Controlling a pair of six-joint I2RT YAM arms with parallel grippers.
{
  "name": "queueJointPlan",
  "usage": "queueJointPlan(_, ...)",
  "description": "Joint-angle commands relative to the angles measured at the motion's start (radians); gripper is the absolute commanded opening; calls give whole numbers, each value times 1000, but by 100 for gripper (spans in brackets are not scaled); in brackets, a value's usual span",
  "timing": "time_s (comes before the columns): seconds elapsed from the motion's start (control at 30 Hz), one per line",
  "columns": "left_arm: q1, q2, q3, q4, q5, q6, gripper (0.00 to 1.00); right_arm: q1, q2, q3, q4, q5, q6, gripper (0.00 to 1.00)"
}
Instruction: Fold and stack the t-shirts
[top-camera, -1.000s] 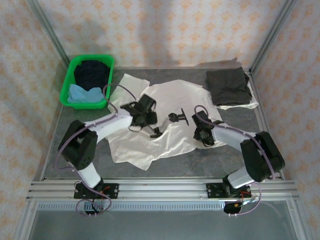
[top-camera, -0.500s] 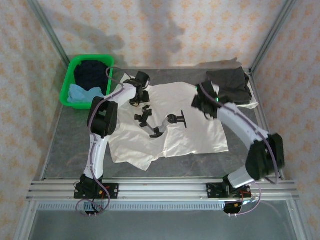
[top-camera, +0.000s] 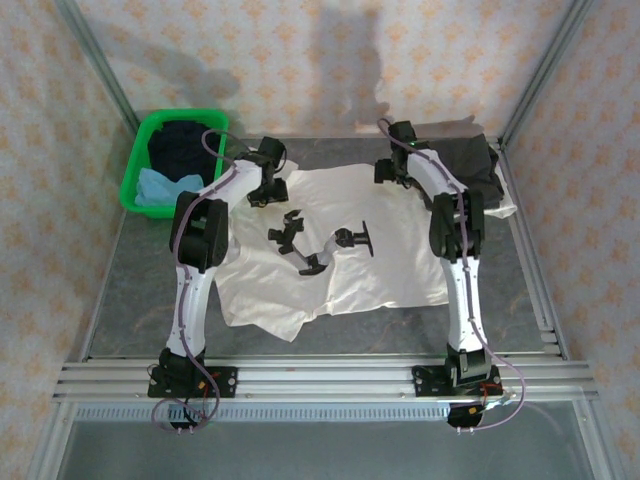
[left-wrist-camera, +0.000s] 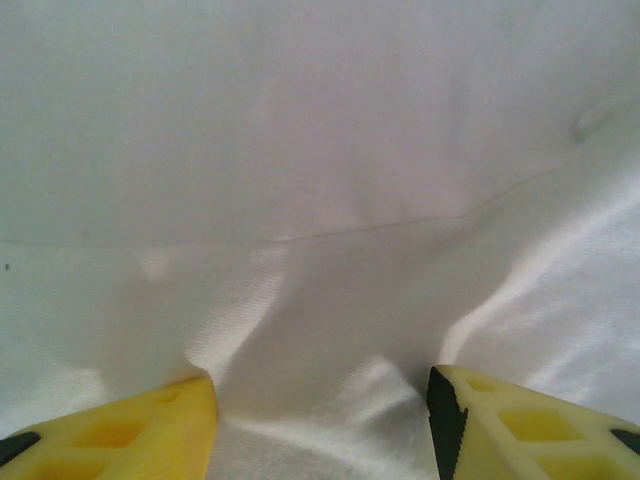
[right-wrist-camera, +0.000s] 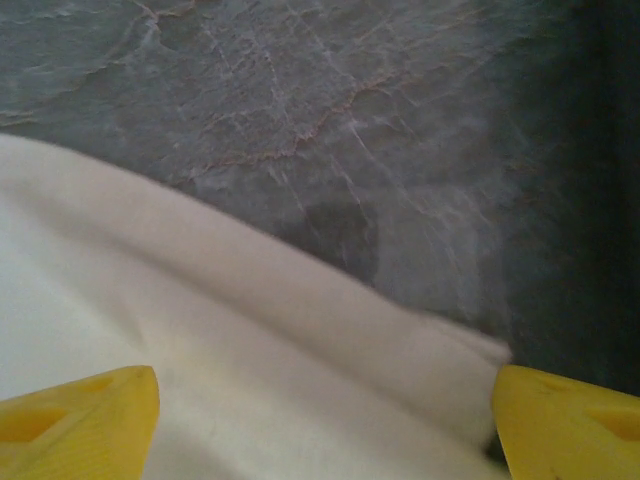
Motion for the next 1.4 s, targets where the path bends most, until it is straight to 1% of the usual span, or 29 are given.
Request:
queueJointPlan(0.0,11,25,16,-47,8,30,58,-7,99,205,-233,-54,-62,77)
queueJointPlan(0.03,11,26,16,-48,9,30,58,-5,108,227,-256,-86,-59,72)
queueJointPlan(0.07,13,27,18,-48,13,29,58,-4,103,225,-260,-116,-51,65)
queueJointPlan(0.13,13,30,20,-44,25,30,58,2,74,202,-260,-147,-21,46)
queueJointPlan(0.2,13,37,30,-46,33,30,58,17,32,159,-260,-149,-1,31)
queueJointPlan(0.27,12,46,48,-57,32,31,57,42,-30,73,-252,-127,28,20)
queueJointPlan(0.3,12,49,53,-59,32,34,57,63,-74,-2,-225,-128,32,16)
queueJointPlan(0.33,14,52,57,-61,33,37,57,89,-124,-92,-181,-95,35,15)
queueJointPlan(0.4,20,51,58,-61,35,35,57,160,-212,-237,-117,33,42,15)
queueJointPlan(0.47,23,51,56,-57,47,36,57,223,-285,-359,-56,113,45,18)
queueJointPlan(0.5,23,53,58,-59,49,37,57,253,-312,-407,-41,114,52,21)
queueJointPlan(0.53,23,53,60,-59,52,38,57,275,-344,-462,-17,83,51,27)
queueJointPlan(0.57,24,53,60,-60,52,39,57,290,-368,-501,-2,51,56,33)
queueJointPlan(0.63,23,50,56,-59,57,39,57,301,-427,-571,21,-18,73,50)
queueJointPlan(0.73,23,47,54,-59,60,44,57,280,-521,-623,50,-40,109,60)
queueJointPlan(0.8,23,48,53,-60,58,44,57,243,-560,-630,73,-35,129,64)
queueJointPlan(0.83,24,49,53,-61,58,44,57,219,-560,-617,68,-21,135,65)
queueJointPlan(0.93,22,48,51,-63,64,46,57,159,-488,-510,1,111,153,65)
queueJointPlan(1.0,23,45,48,-62,70,44,57,111,-409,-433,-20,121,160,64)
queueJointPlan(1.03,23,45,47,-62,75,44,57,86,-357,-365,-59,97,172,63)
queueJointPlan(1.07,23,43,45,-62,79,44,57,68,-315,-320,-73,60,172,62)
queueJointPlan(1.13,23,38,39,-58,85,45,56,49,-241,-244,-77,25,178,60)
queueJointPlan(1.2,22,38,37,-58,83,50,56,45,-170,-161,-88,-32,171,59)
queueJointPlan(1.27,23,40,45,-69,75,51,56,50,-87,-38,-153,-76,171,59)
queueJointPlan(1.37,24,38,45,-71,76,56,56,61,-3,51,-204,-109,167,62)
